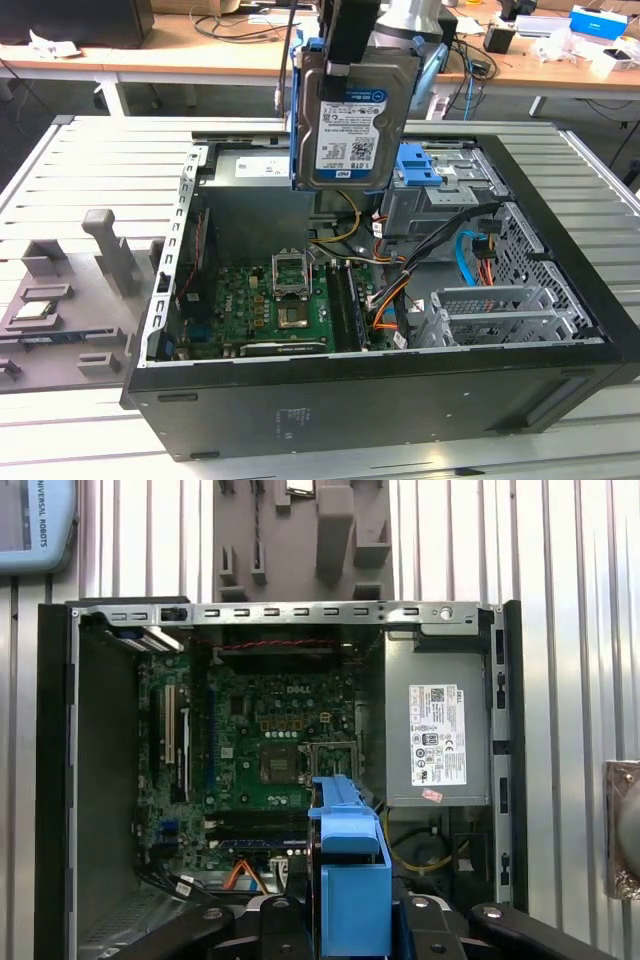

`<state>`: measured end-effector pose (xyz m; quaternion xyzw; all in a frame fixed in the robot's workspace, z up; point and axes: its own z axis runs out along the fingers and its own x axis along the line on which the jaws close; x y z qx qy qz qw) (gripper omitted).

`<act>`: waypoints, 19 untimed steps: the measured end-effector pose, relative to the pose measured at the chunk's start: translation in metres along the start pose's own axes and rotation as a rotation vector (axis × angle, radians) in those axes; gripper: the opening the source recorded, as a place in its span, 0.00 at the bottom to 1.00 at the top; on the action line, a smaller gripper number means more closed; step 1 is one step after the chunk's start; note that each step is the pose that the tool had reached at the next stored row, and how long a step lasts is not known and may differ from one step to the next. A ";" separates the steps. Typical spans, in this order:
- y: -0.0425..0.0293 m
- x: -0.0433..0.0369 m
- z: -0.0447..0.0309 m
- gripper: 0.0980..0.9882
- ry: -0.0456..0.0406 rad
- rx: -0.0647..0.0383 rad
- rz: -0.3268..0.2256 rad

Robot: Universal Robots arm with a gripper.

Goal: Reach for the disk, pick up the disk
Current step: 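Pick up the disk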

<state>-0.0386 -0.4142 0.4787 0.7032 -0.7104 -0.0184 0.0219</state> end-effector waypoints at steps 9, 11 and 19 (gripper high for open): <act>-0.0002 0.0184 0.0002 0.30 0.0000 0.000 0.000; -0.0003 0.0254 0.0003 0.30 0.0000 0.000 0.000; -0.0005 0.0425 0.0004 0.30 0.0000 0.000 0.000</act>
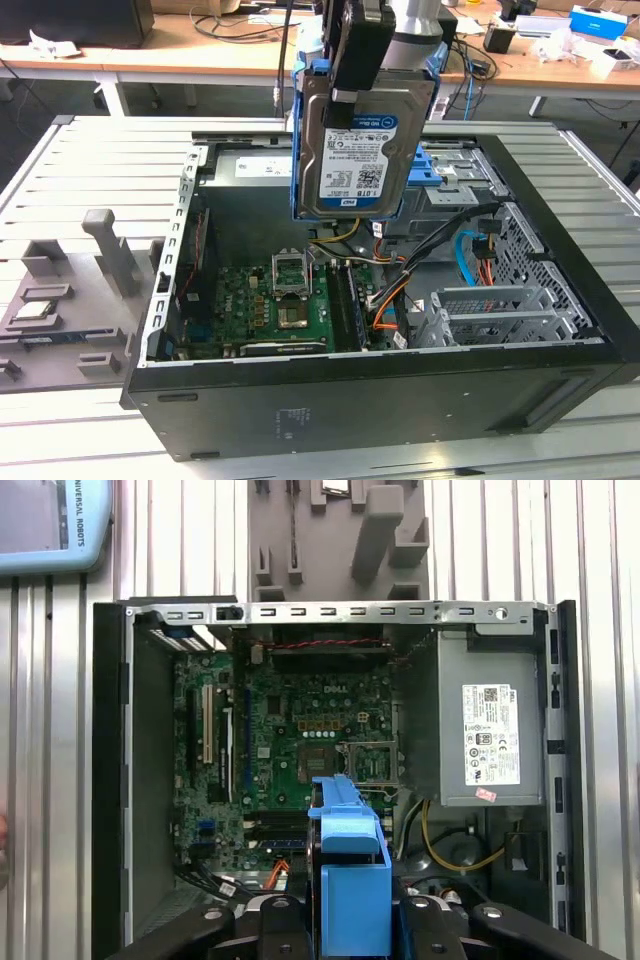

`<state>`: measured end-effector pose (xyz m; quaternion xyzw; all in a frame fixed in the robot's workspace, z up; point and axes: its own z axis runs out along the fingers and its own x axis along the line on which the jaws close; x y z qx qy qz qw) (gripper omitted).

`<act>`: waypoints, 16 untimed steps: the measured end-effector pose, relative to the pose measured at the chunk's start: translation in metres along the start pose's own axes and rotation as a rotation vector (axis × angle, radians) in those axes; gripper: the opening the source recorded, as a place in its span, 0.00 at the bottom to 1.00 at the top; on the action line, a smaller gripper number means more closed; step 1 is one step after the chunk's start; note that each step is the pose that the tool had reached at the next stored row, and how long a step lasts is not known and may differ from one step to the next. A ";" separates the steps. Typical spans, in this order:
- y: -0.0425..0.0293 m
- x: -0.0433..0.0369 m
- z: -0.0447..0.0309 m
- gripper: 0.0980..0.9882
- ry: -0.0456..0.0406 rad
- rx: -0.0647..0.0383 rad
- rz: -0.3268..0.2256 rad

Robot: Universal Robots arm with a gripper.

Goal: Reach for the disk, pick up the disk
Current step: 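Pick up the disk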

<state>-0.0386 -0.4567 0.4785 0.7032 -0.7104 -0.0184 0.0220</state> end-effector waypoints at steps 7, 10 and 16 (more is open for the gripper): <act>-0.0002 0.0177 0.0002 0.30 0.0000 0.000 0.000; -0.0002 0.0229 0.0002 0.30 0.0000 0.000 0.000; -0.0004 0.0378 0.0003 0.30 0.0000 0.000 0.000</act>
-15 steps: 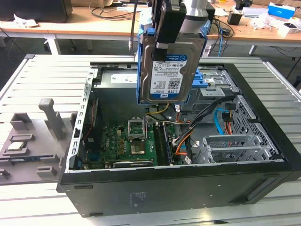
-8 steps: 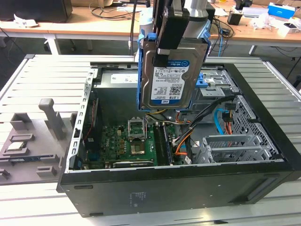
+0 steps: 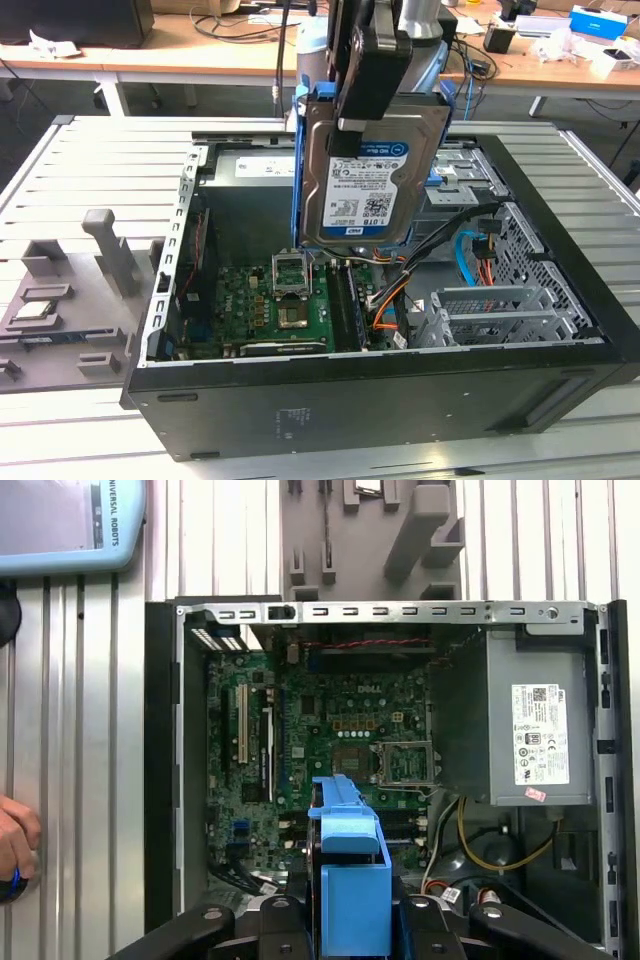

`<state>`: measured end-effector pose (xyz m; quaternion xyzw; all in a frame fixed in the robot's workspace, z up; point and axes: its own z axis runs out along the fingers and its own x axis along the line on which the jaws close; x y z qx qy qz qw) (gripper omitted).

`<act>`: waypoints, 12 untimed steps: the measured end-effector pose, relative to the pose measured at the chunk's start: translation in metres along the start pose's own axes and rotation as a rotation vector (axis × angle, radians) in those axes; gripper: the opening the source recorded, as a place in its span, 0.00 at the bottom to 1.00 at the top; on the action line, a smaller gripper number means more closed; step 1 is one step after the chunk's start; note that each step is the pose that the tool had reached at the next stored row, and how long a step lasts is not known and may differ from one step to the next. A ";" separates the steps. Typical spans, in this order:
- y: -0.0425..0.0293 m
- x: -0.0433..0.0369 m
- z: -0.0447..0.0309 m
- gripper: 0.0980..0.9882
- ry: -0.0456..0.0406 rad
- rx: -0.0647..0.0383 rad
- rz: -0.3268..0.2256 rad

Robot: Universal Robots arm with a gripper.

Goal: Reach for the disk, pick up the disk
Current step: 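Pick up the disk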

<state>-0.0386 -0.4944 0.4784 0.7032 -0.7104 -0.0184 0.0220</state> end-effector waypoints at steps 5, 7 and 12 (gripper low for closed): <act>-0.0001 0.0135 0.0001 0.30 0.0001 0.000 0.000; -0.0002 0.0188 0.0001 0.30 0.0001 0.000 0.000; -0.0003 0.0313 0.0002 0.30 0.0000 0.000 0.000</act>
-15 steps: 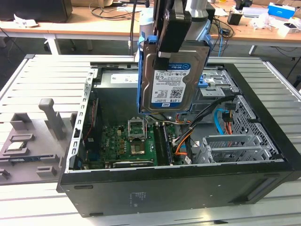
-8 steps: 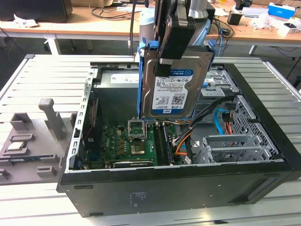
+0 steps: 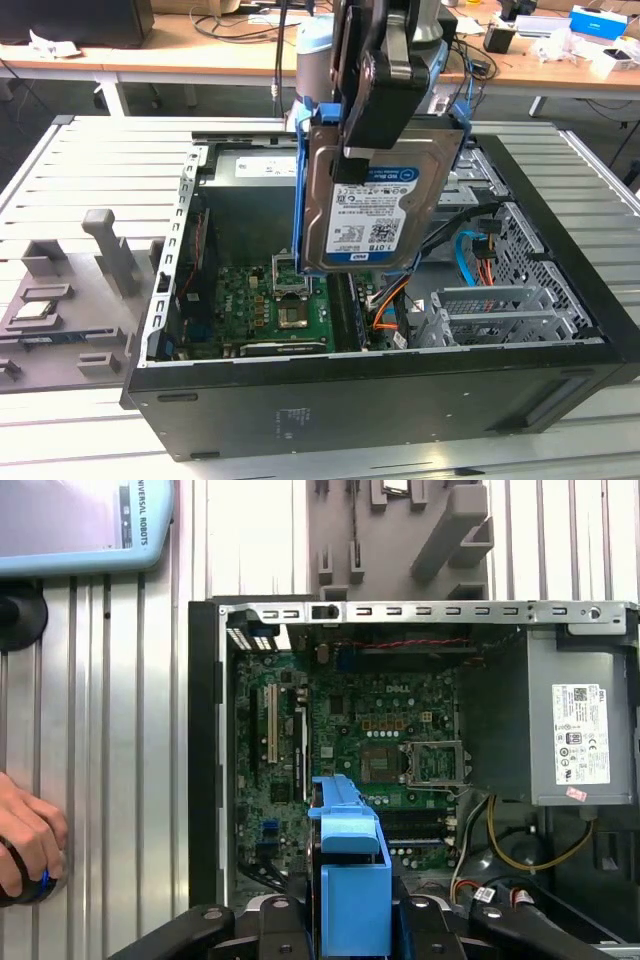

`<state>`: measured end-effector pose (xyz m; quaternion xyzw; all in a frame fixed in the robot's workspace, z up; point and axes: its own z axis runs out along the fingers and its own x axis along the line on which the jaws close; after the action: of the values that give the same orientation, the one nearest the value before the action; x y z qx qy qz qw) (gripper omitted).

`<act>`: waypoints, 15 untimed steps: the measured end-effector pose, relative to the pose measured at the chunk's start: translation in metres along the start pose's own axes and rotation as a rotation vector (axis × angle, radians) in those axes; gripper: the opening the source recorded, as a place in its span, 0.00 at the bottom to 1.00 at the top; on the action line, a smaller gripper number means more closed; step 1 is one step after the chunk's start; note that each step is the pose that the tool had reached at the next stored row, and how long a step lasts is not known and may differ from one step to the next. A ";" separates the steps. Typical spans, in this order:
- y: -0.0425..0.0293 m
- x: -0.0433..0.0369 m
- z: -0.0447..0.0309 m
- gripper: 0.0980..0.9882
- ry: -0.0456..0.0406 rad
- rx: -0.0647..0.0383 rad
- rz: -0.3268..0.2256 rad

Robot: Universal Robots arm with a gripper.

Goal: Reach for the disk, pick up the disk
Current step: 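Pick up the disk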

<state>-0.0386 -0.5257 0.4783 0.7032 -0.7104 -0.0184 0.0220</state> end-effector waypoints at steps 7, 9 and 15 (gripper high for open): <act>-0.0003 0.0206 0.0002 0.30 0.0000 0.000 0.000; -0.0003 0.0241 0.0002 0.30 0.0000 0.000 0.000; -0.0004 0.0400 0.0003 0.30 0.0000 0.000 0.000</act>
<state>-0.0386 -0.5657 0.4781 0.7032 -0.7104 -0.0184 0.0220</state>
